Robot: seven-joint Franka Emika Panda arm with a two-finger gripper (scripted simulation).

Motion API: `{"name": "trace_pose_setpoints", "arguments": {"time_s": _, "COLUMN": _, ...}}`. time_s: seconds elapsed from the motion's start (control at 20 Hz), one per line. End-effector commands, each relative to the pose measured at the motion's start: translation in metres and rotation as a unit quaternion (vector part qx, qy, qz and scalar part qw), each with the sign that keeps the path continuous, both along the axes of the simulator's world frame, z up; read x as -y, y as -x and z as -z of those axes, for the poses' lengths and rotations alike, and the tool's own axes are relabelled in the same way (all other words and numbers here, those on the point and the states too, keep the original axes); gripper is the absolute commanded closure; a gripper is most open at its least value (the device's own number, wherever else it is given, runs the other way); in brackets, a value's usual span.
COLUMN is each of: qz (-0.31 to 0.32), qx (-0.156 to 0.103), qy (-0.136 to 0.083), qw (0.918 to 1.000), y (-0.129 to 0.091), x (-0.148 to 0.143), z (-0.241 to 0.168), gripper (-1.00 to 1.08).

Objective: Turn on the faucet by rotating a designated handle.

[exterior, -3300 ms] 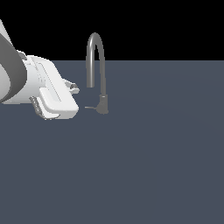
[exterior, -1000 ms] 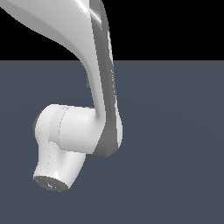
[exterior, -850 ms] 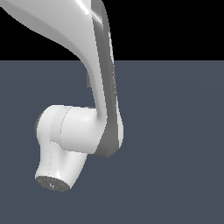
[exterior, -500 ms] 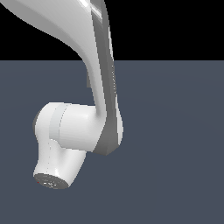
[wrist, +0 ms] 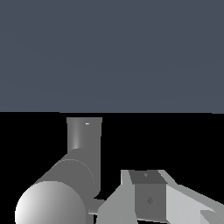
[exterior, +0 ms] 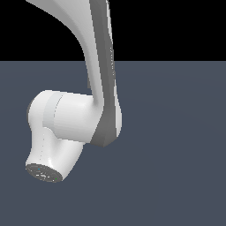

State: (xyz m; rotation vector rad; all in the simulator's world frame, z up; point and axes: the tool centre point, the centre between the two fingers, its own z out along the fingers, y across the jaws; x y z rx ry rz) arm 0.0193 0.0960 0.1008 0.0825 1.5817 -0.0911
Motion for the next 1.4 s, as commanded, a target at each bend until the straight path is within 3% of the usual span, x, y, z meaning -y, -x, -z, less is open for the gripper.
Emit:
{"name": "trace_pose_setpoints", "arguments": {"time_s": 0.0, "qz": 0.0, "qx": 0.002, "qy": 0.0, "qw": 1.0, "y": 0.0, "x": 0.002, "z": -0.007, "gripper": 1.08}}
{"name": "trace_pose_setpoints", "arguments": {"time_s": 0.6, "qz": -0.002, "qx": 0.006, "qy": -0.001, "qw": 1.0, "y": 0.001, "x": 0.014, "z": -0.051, "gripper": 1.08}}
{"name": "trace_pose_setpoints", "arguments": {"time_s": 0.65, "qz": 0.0, "qx": -0.013, "qy": 0.0, "qw": 0.9999, "y": 0.002, "x": 0.016, "z": -0.026, "gripper": 1.08}}
{"name": "trace_pose_setpoints", "arguments": {"time_s": 1.25, "qz": -0.002, "qx": 0.005, "qy": -0.001, "qw": 1.0, "y": 0.005, "x": 0.056, "z": -0.065, "gripper": 1.08}}
{"name": "trace_pose_setpoints", "arguments": {"time_s": 1.3, "qz": -0.002, "qx": 0.005, "qy": -0.001, "qw": 1.0, "y": 0.005, "x": 0.056, "z": -0.065, "gripper": 1.08}}
{"name": "trace_pose_setpoints", "arguments": {"time_s": 1.35, "qz": -0.021, "qx": -0.008, "qy": -0.003, "qw": 0.9998, "y": 0.009, "x": 0.033, "z": -0.05, "gripper": 1.08}}
